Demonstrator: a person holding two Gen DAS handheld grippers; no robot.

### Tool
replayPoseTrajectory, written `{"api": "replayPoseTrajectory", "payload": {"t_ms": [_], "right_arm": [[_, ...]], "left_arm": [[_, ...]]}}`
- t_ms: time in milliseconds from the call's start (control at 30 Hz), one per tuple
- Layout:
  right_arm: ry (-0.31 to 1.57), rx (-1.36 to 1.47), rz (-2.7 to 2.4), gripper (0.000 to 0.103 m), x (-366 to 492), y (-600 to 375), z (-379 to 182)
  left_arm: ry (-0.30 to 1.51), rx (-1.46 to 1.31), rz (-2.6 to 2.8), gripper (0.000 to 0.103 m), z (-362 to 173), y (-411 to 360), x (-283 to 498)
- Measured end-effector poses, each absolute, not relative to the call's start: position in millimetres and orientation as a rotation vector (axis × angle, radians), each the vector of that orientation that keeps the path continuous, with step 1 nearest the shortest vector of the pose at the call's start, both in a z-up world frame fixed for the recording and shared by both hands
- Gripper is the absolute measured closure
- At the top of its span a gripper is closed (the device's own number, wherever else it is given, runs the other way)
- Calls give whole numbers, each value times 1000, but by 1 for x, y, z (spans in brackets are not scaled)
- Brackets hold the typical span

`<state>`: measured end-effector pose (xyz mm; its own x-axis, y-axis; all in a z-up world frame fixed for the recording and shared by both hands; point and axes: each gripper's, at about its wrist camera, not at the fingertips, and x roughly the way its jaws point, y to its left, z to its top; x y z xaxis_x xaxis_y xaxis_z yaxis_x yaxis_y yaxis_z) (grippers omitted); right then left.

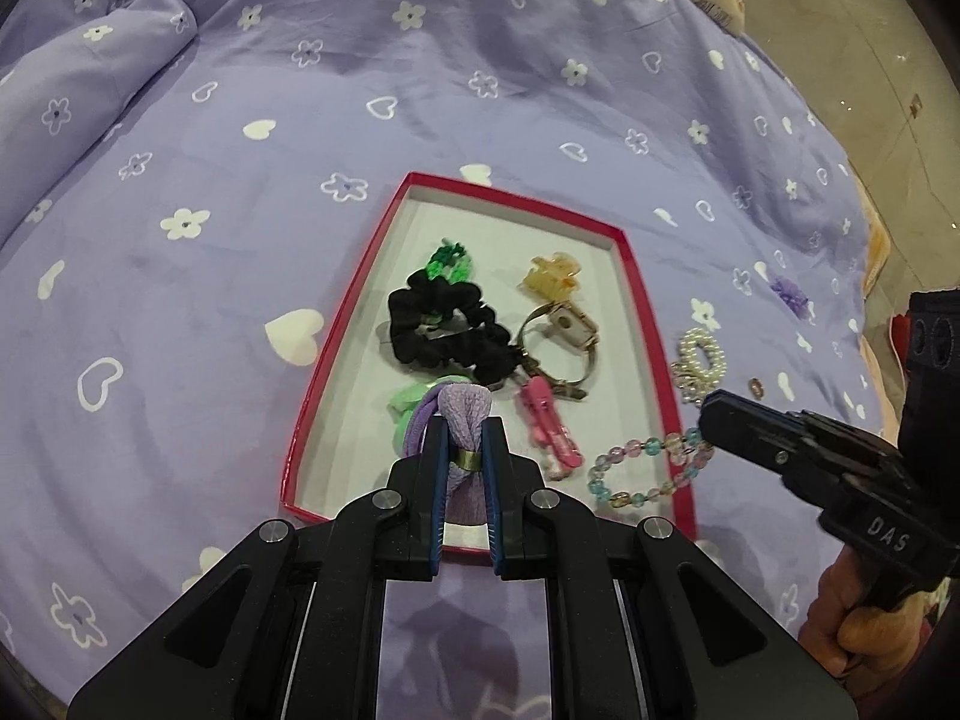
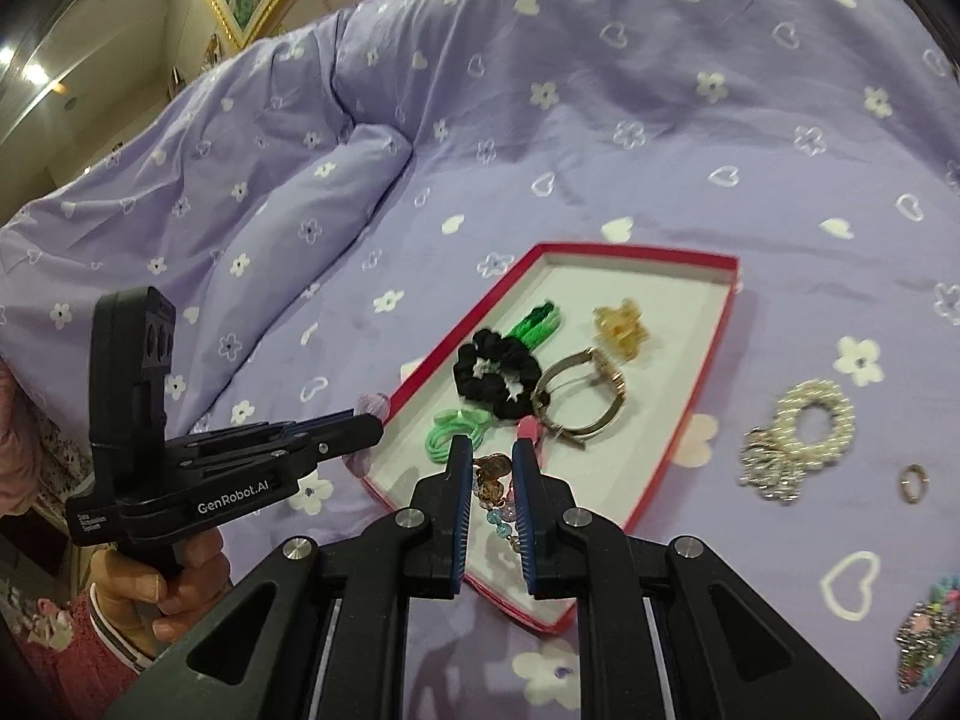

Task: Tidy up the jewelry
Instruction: 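Carry bow tie and beaded bracelet into the red box and open both tools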

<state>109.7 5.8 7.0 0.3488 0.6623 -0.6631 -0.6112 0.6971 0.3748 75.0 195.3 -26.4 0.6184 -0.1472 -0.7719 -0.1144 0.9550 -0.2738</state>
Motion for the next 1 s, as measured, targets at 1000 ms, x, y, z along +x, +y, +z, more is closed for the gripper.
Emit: {"api": "replayPoseTrajectory", "payload": {"t_ms": [1000], "right_arm": [[1067, -27, 769, 89, 156, 33, -51]], "left_arm": [[1037, -301, 33, 85, -74, 203, 111]]}}
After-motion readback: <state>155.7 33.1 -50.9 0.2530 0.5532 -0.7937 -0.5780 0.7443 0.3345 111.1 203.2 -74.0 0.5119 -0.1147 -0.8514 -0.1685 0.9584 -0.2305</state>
